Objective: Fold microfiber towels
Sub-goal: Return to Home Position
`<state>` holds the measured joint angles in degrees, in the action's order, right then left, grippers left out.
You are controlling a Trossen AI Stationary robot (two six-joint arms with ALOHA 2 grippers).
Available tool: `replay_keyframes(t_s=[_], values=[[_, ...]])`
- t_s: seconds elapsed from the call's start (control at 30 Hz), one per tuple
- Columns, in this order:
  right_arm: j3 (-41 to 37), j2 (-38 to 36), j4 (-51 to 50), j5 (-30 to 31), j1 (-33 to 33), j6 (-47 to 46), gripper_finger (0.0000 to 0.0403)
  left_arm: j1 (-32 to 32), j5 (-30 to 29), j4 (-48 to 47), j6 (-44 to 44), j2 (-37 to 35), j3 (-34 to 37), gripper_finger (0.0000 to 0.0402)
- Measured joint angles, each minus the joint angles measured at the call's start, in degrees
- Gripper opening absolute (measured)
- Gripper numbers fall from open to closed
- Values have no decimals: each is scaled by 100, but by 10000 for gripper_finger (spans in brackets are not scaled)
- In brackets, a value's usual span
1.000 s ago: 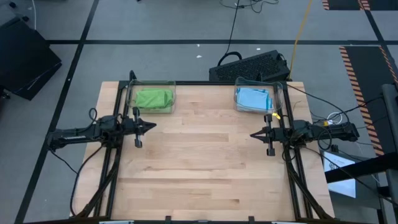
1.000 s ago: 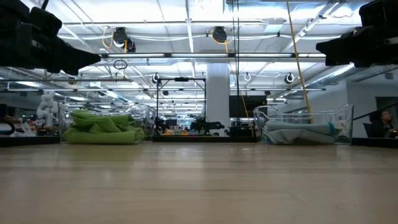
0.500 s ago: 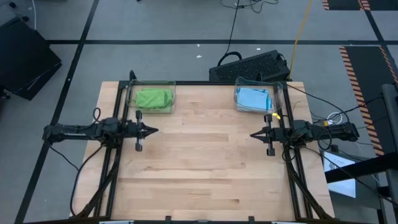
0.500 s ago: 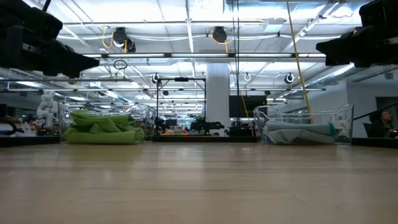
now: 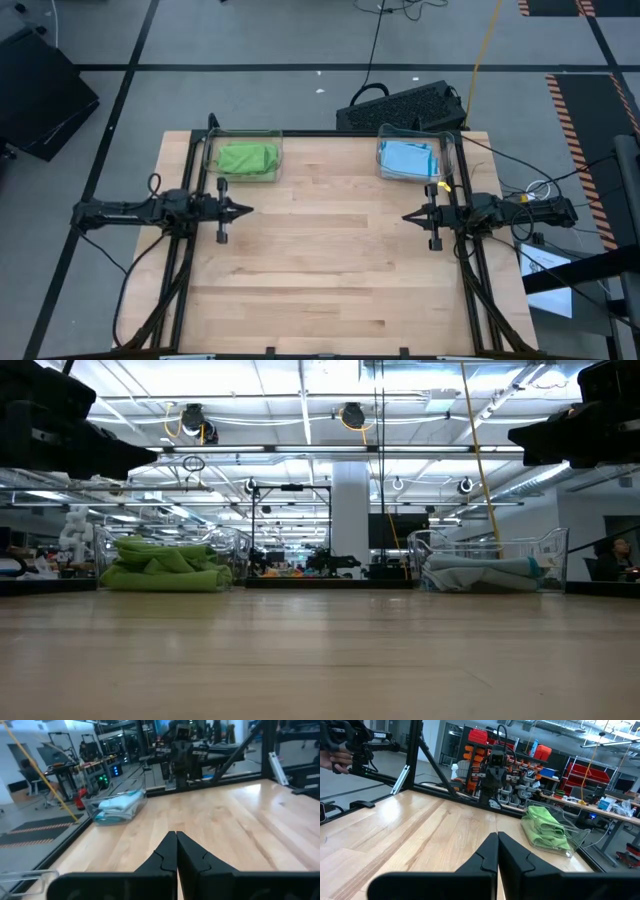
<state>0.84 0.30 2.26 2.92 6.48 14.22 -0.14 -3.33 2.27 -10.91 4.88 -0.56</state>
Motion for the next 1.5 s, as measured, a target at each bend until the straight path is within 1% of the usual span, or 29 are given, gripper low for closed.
replay_keyframes(t_s=[0.2, 0.5, 0.57, 0.7, 0.8, 0.97, 1.5], values=[[-7, 0, 2, 0, -1, 1, 0, -3, 330, -154, 93, -244, -9, 0], [-4, 0, 2, 0, -1, 0, 0, 0, 321, -170, -162, -295, -9, 1], [-4, 0, 2, 0, 0, 0, 0, 0, 315, -172, -63, -295, -9, 1], [-4, 0, 2, 0, 0, 0, 0, 0, 308, -172, 478, -293, -9, 3], [-4, 0, 2, -1, -1, 0, 0, 0, 306, -165, 658, -293, -9, 9], [-4, 0, 2, -2, -1, 0, 0, 0, 306, -165, 674, -293, -9, 19], [2, 0, 2, -2, -2, 0, 0, 0, 297, -163, 672, -293, -9, 21]])
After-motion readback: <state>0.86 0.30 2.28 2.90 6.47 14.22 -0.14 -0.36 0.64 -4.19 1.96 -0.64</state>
